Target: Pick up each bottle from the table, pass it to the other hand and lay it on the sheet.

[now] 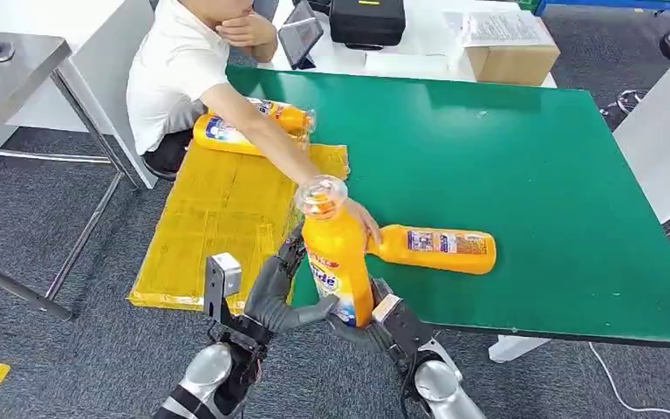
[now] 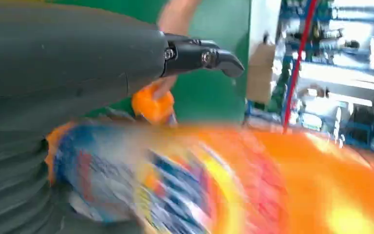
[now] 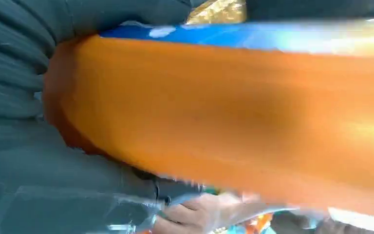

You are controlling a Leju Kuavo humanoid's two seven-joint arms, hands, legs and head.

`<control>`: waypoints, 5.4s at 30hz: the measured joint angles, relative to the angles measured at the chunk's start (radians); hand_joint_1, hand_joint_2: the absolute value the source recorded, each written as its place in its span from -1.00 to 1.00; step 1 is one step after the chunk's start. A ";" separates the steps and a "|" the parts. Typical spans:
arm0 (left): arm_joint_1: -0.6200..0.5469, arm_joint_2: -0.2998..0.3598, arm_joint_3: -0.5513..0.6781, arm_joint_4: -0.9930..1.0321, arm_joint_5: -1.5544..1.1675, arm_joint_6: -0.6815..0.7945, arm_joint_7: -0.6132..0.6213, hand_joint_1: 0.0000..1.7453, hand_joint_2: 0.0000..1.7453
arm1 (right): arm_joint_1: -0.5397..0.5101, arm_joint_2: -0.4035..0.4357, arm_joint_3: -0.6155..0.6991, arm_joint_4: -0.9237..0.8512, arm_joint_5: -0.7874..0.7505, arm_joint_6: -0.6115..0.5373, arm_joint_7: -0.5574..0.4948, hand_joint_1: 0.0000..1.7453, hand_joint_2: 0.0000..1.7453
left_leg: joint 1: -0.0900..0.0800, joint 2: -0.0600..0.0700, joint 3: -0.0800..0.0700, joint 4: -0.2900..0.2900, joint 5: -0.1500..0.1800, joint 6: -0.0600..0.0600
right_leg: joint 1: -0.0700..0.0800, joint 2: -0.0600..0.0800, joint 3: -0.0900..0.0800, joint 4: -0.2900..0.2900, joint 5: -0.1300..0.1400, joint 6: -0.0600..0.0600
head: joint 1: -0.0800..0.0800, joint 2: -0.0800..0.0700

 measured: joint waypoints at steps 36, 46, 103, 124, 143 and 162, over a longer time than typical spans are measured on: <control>-0.033 0.032 -0.021 0.037 -0.003 -0.030 0.077 -1.00 1.00 | -0.040 0.023 -0.027 0.156 0.313 -0.275 0.067 1.00 1.00 | 0.000 0.000 0.000 0.000 0.000 0.000 | 0.000 0.000 0.000 0.000 0.000 0.000 | 0.000 0.000; -0.066 0.021 -0.014 0.075 0.038 -0.054 0.076 -1.00 1.00 | -0.055 0.034 0.015 0.184 0.302 -0.259 0.039 1.00 1.00 | 0.000 0.000 0.000 0.000 0.000 0.000 | 0.000 0.000 0.000 0.000 0.000 0.000 | 0.000 0.000; -0.022 0.015 0.095 -0.053 0.043 0.260 -0.064 1.00 1.00 | 0.060 0.132 0.036 0.042 0.345 -0.751 -0.141 -1.00 -1.00 | 0.000 0.000 -0.001 0.000 0.000 -0.001 | 0.000 0.000 -0.002 0.001 0.000 0.000 | 0.000 0.000; -0.231 0.106 0.105 0.205 -1.190 0.430 0.182 1.00 1.00 | 0.212 0.292 -0.473 -0.756 0.609 -0.781 -0.157 -1.00 -1.00 | 0.000 -0.001 -0.001 0.000 0.002 0.000 | 0.000 -0.003 -0.001 0.001 0.001 0.000 | 0.000 0.000; -0.439 0.084 0.152 0.536 -0.906 0.018 0.088 -1.00 1.00 | 0.199 0.279 -0.367 -0.620 0.568 -0.780 -0.157 -1.00 -1.00 | 0.000 -0.003 0.004 0.000 0.003 -0.001 | 0.000 -0.004 0.004 0.002 0.000 0.000 | 0.000 0.000; -0.419 0.054 0.158 0.632 -0.797 -0.036 0.041 -1.00 1.00 | 0.198 0.257 -0.359 -0.501 0.566 -0.780 -0.157 -1.00 -1.00 | 0.000 -0.003 0.002 0.000 0.003 -0.001 | 0.000 -0.004 0.003 0.002 0.000 -0.001 | 0.000 0.000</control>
